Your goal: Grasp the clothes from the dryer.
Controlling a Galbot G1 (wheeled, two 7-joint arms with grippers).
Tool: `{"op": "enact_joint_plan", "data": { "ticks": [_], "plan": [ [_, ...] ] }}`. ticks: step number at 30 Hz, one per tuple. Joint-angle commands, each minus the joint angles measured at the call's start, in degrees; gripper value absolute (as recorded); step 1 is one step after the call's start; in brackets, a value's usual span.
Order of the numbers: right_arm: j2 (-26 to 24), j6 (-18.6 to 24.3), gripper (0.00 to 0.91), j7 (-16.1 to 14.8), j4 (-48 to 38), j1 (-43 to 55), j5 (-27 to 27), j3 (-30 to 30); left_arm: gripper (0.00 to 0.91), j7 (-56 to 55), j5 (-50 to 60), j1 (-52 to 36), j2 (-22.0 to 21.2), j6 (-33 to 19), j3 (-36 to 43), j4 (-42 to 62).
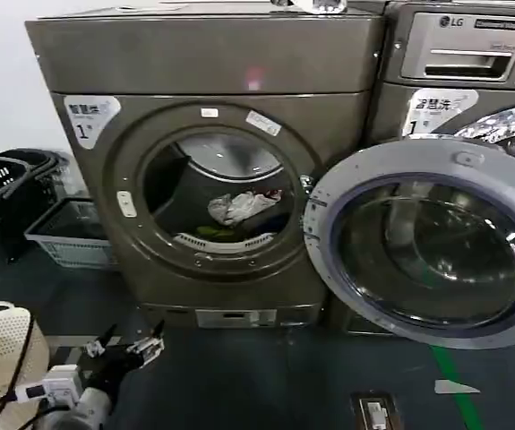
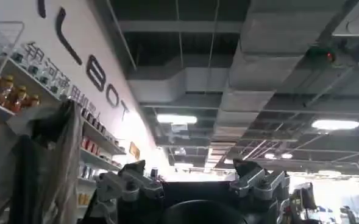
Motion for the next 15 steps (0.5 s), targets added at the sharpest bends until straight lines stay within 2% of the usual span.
{"op": "enact_joint_plan", "data": {
  "ticks": [1, 15],
  "plan": [
    [-0.09, 0.38, 0.907, 0.22, -0.44, -0.06, 0.02, 0.45, 0.907, 0.06, 0.06, -0.1, -0.11, 2.81, 0.09, 0.02],
    [-0.03, 1.4, 0.907, 1.97, -2.45, -0.96, 1.79, 2.41, 0.907, 0.6, 0.26, 0.0, -0.17, 2.81, 0.71, -1.45]
  ]
}}
